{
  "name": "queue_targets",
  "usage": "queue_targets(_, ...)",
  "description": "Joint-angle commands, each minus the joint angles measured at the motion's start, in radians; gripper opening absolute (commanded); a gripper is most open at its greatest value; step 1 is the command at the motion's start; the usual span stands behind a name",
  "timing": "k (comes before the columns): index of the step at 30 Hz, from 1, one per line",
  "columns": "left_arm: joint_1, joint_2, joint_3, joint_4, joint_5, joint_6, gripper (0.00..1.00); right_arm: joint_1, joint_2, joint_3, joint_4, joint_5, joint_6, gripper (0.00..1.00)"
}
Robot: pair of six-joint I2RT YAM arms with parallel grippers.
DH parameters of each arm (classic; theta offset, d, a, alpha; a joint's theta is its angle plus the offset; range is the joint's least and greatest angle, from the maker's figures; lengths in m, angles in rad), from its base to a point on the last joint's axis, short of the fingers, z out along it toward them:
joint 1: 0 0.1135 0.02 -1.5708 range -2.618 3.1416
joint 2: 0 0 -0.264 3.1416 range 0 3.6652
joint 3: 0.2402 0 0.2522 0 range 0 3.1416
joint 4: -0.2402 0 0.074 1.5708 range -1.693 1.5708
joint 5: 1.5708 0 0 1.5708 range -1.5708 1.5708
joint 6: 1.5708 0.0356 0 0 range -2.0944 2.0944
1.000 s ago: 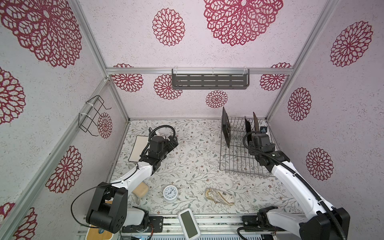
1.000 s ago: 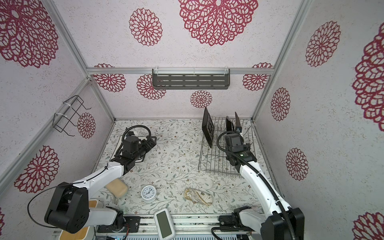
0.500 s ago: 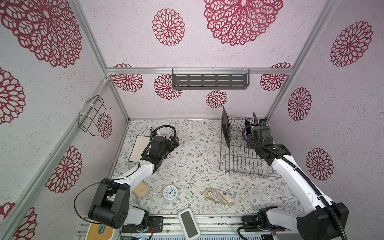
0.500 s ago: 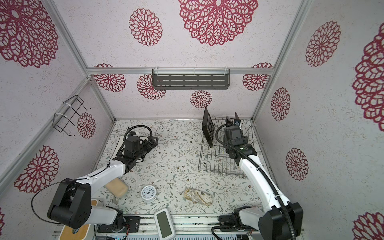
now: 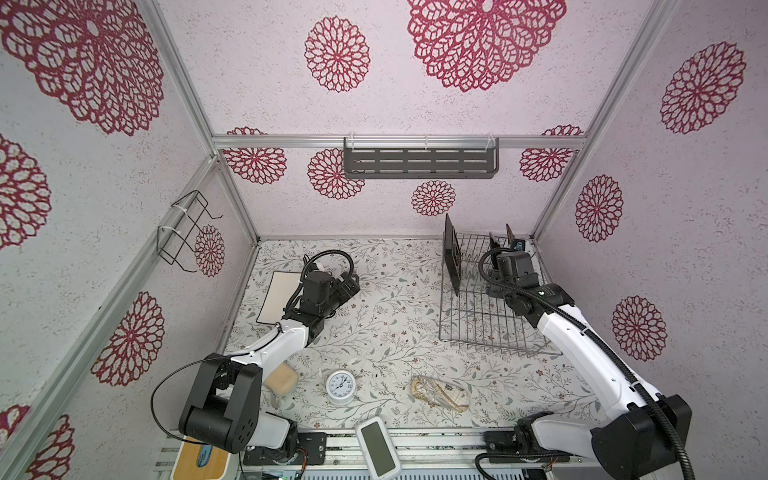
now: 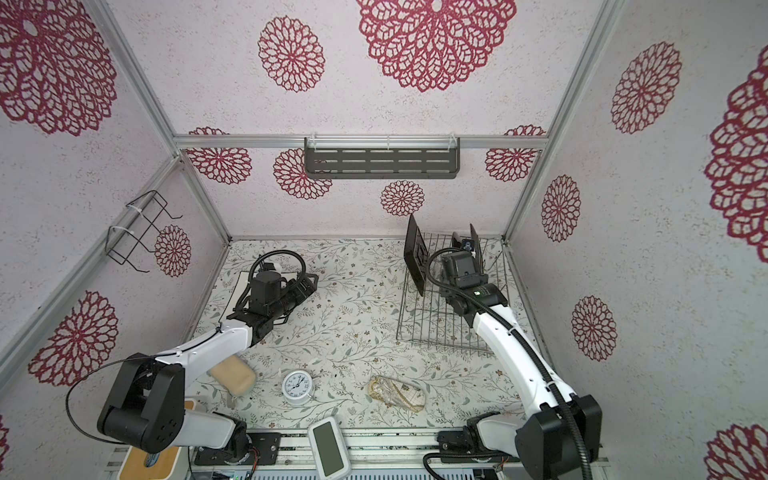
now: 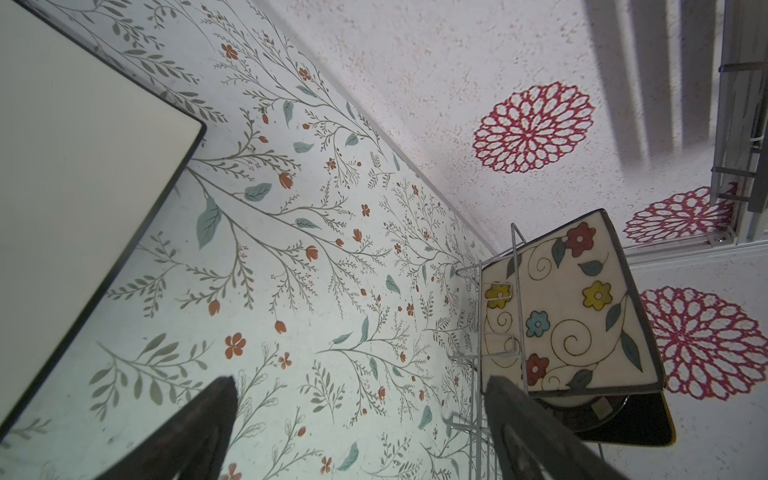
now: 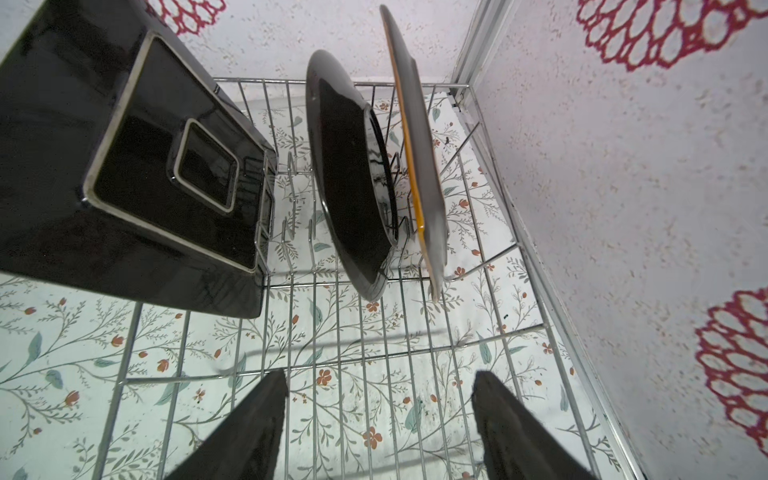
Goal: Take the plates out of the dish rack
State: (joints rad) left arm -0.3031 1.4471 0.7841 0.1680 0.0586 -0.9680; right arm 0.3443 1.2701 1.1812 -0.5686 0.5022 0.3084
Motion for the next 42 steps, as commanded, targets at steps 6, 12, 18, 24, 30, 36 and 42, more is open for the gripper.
queue_targets(6,-0.005,0.014,-0.011,0.075,0.036,0.011,0.97,0.069,0.056,0.072,-0.001,0.017,0.066,0.73)
queue_targets(12,-0.005,-0.009,-0.051,0.095,0.043,0.008,0.97,0.118,0.136,0.154,-0.031,0.053,0.086,0.73)
queue_targets(18,-0.004,-0.001,-0.042,0.095,0.064,0.016,0.97,0.16,0.195,0.215,-0.037,0.045,0.093,0.73)
queue_targets(24,0.01,0.021,-0.04,0.104,0.092,0.016,0.97,0.193,0.257,0.263,-0.041,0.052,0.097,0.74)
queue_targets(30,0.028,0.026,-0.04,0.112,0.116,0.014,0.97,0.211,0.334,0.332,-0.058,0.069,0.094,0.74)
queue_targets(36,0.041,0.03,-0.051,0.125,0.127,0.011,0.97,0.237,0.379,0.378,-0.067,0.064,0.091,0.74)
queue_targets(42,0.052,0.037,-0.053,0.132,0.144,0.007,0.97,0.24,0.448,0.422,-0.049,0.108,0.089,0.77)
